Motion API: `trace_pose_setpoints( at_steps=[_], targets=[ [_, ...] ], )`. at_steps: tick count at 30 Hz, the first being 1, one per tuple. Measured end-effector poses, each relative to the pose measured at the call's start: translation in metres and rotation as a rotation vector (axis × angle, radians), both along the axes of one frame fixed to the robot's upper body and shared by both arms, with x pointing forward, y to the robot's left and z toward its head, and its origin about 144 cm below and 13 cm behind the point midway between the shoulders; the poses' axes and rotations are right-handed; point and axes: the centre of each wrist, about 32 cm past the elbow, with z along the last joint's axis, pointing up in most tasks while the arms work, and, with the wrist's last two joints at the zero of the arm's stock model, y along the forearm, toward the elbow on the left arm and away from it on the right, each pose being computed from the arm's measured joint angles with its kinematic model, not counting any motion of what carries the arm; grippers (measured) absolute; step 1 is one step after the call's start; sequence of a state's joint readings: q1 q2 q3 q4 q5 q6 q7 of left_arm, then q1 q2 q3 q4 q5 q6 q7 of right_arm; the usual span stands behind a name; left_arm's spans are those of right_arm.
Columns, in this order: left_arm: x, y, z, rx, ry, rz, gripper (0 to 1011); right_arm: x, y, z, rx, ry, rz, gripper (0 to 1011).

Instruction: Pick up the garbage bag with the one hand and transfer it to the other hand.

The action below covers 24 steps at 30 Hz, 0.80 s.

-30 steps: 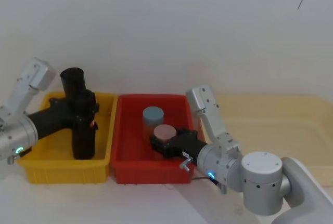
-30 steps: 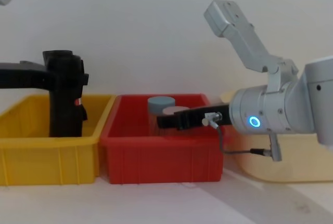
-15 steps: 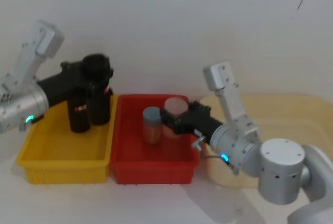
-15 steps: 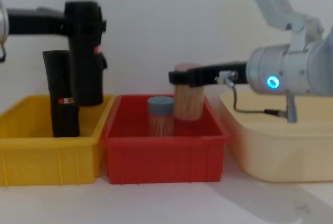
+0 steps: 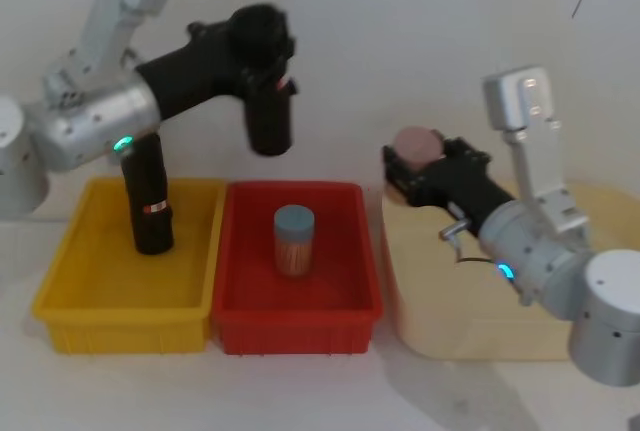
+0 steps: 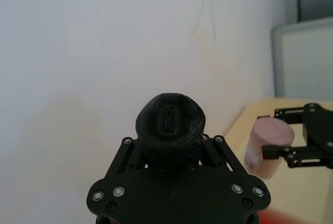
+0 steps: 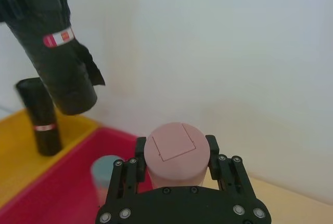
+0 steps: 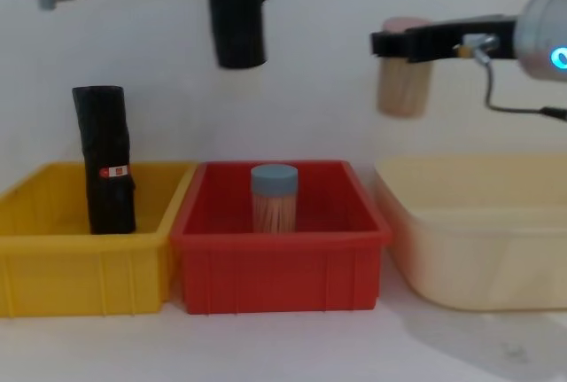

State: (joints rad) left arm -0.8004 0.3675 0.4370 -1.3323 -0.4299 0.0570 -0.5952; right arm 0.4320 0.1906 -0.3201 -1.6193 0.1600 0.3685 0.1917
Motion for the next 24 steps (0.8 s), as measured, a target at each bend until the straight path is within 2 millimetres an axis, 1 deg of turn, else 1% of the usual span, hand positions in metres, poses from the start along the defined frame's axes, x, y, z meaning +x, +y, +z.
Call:
trace_pose_setpoints(
  at_steps=[1,4,7,9,10,13,14,16,17,18,19,20,24],
  targets=[
    [0.004,-0.006,0.004,-0.008,-0.012,-0.022,355,-0.001,-0.001,0.001,-0.001,-0.003,-0.008,651],
    [0.012,-0.020,0.011,-0.023,-0.032,-0.064,355,-0.009,-0.014,0.006,-0.005,-0.026,-0.063,651],
    [0.019,-0.032,0.016,-0.033,-0.043,-0.100,355,-0.013,-0.021,0.007,-0.009,-0.034,-0.095,651],
    [0.026,-0.043,0.019,-0.042,-0.053,-0.135,355,-0.017,-0.029,0.008,-0.013,-0.039,-0.132,651],
    [0.032,-0.053,0.021,-0.050,-0.057,-0.159,355,-0.019,-0.034,0.008,-0.016,-0.040,-0.154,651],
    [0.040,-0.065,0.022,-0.060,-0.064,-0.193,355,-0.022,-0.041,0.007,-0.020,-0.039,-0.188,651],
    [0.046,-0.074,0.023,-0.065,-0.067,-0.218,355,-0.024,-0.046,0.006,-0.024,-0.036,-0.211,651],
    [0.054,-0.084,0.023,-0.072,-0.062,-0.239,355,-0.025,-0.051,0.004,-0.027,-0.030,-0.236,651],
    [0.064,-0.095,0.023,-0.081,-0.057,-0.264,355,-0.025,-0.056,0.003,-0.029,-0.024,-0.259,651],
    [0.068,-0.101,0.022,-0.086,-0.055,-0.279,355,-0.025,-0.058,0.002,-0.030,-0.020,-0.269,651],
    [0.075,-0.112,0.022,-0.096,-0.055,-0.312,355,-0.024,-0.062,-0.001,-0.032,-0.010,-0.289,651],
    [0.077,-0.116,0.021,-0.098,-0.053,-0.322,355,-0.024,-0.062,-0.001,-0.032,-0.010,-0.289,651],
    [0.087,-0.136,0.021,-0.103,-0.048,-0.367,355,-0.020,-0.074,-0.008,-0.032,0.017,-0.340,651]
  ],
)
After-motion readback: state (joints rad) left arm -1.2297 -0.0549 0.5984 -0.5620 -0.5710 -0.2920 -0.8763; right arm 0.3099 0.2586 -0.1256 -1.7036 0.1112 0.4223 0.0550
